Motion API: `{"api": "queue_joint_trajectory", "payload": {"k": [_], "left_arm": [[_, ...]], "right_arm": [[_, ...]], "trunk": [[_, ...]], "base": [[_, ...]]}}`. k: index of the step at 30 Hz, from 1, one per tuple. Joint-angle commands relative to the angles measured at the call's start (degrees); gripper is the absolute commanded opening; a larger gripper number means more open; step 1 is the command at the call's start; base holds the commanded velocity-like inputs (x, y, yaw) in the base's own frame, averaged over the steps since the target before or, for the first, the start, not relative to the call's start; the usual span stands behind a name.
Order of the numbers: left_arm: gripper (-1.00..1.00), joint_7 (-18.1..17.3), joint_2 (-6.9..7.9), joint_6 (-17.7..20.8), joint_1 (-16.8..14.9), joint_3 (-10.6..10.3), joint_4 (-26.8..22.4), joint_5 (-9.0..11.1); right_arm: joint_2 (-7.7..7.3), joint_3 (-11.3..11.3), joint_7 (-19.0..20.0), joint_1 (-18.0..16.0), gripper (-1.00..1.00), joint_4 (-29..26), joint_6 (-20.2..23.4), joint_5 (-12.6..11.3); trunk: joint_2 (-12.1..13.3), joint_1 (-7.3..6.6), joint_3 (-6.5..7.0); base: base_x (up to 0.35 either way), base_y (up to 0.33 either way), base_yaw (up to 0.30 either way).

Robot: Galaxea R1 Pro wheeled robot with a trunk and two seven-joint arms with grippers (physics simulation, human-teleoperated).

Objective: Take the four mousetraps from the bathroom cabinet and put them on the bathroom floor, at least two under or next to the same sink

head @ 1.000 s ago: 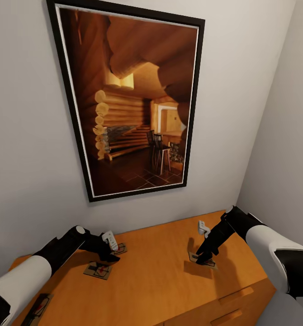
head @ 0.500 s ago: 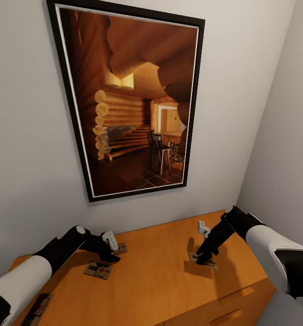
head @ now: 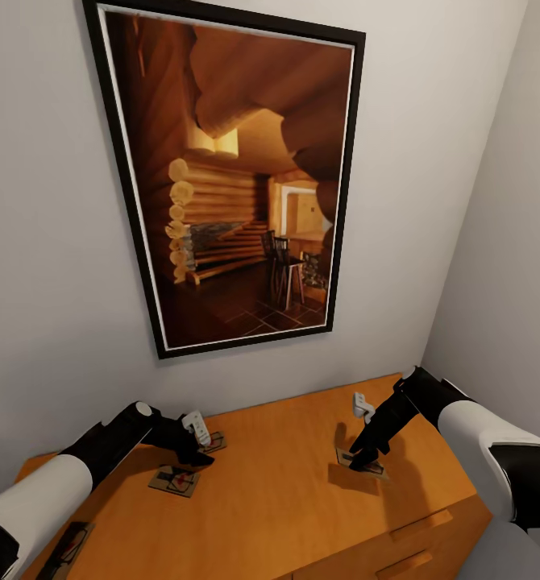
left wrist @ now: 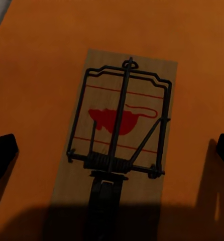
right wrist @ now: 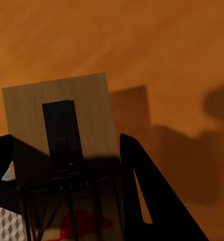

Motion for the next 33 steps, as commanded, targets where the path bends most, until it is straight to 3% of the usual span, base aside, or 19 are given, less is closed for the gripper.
{"api": "queue_joint_trajectory", "payload": {"k": [1, 33], "left_arm": [[1.00, -0.2, 0.07, 0.5, 0.0, -0.1, -0.2, 0.0], [1.00, -0.5, -0.03, 0.6, 0.0, -0.5, -0.4, -0.2]], "right_arm": [[0.00, 0.2, 0.4, 0.0, -1.00, -0.1, 1.0, -0.1], [-0.01, 0.2, 0.4, 0.0, -1.00, -0.1, 1.0, -0.1]], "trunk": [[-0.1, 0.02, -0.10], [-0.1, 0.02, -0.10]], "base": [[0.000, 0.000, 0.000], [0.000, 0.000, 0.000]]}}
